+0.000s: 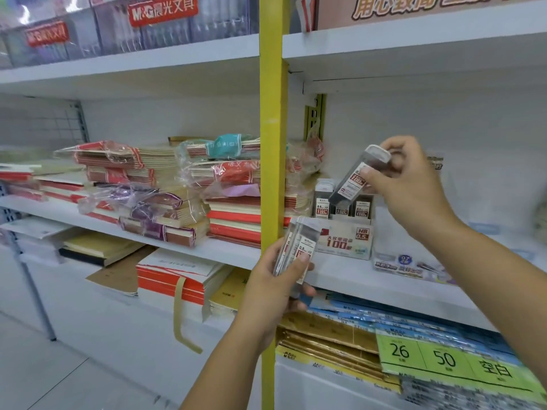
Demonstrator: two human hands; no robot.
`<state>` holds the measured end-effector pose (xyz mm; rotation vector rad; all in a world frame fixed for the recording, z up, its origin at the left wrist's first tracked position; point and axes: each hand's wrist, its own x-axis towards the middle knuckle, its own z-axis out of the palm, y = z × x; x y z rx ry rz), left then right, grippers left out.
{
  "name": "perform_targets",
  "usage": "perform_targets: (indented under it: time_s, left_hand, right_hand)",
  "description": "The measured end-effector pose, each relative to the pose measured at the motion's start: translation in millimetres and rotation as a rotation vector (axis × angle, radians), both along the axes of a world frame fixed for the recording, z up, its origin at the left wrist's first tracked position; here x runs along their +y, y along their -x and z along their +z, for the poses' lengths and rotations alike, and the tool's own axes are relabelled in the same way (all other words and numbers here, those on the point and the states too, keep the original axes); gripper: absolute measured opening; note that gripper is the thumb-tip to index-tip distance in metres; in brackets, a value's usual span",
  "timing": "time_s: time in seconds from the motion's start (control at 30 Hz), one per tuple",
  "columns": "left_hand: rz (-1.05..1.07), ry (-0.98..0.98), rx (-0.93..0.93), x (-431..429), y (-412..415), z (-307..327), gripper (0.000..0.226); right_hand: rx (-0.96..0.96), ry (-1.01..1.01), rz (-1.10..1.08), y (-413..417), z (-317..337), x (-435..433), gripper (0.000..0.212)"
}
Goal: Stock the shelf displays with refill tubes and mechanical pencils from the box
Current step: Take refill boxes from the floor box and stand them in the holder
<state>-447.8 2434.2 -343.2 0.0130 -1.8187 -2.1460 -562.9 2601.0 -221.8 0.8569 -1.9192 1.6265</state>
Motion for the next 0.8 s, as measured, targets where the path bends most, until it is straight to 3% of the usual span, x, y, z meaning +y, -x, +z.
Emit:
perform_targets:
  time_s: [0.1,0.2,0.4,0.6,0.7,0.8]
  left_hand:
    - [0.028,0.003,0.013,-7,0,-1,0.034]
    - [0.038,-0.018,0.025,-12,0,-3,0.041]
    - [0.022,-0.031,0.053,-21,0,-4,0.043]
    - [0.024,-0.043,0.037,-24,1,-3,0.036]
    - [0.021,-0.055,0.029,-22,1,-2,0.038]
    - [0.012,-0.064,0.042,-18,1,0,0.043]
  right_hand:
    - [0.169,-0.299,-0.178,11,1,-22,0.032]
    - [0.254,-0.478,-0.221,24,-7,-38,0.032]
    - [0.197,-0.577,-0.225,47,-18,-48,0.038]
    - [0.283,-0.792,-0.450,54,-25,-48,0.040]
    - [0.328,-0.744,-0.470,42,-26,-47,0.037]
    - [0.195,-0.468,-0.219,8,-32,-42,0.019]
